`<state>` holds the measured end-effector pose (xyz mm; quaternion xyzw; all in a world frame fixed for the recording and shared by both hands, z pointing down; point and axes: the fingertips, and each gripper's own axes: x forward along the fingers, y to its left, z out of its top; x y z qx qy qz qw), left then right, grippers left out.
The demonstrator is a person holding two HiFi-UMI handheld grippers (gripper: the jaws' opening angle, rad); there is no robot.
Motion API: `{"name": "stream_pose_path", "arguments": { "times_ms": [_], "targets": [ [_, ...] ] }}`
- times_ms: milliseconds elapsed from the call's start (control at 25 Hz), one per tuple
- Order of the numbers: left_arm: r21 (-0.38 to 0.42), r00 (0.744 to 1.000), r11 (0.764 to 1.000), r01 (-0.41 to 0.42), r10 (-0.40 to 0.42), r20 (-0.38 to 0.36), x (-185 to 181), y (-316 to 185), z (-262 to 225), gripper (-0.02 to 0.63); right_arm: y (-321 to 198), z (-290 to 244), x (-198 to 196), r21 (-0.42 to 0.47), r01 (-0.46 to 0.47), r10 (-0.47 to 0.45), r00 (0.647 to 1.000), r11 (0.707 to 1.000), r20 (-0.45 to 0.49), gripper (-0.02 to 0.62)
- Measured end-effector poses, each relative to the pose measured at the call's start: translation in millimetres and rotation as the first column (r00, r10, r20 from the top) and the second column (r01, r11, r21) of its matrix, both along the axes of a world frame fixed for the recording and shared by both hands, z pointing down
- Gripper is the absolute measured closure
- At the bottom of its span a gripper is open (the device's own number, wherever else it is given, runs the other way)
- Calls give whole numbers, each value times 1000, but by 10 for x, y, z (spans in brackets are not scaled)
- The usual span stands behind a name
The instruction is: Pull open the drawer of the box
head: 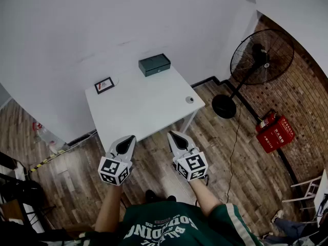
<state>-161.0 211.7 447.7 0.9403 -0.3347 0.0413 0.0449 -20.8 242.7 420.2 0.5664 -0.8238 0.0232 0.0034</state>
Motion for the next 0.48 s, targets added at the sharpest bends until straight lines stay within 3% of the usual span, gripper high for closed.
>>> {"name": "stream_pose_path", "arguments": {
  "times_ms": [240, 480],
  "targets": [
    [7, 1000, 1000, -18, 18, -11, -31, -96, -23, 555, -105, 94, -7, -50, -25, 27, 999, 998, 37, 594],
    [3, 999, 999, -32, 32, -8, -82, -202, 16, 555, -157, 50, -21, -5, -58, 58, 998, 998, 28, 594]
  ]
}}
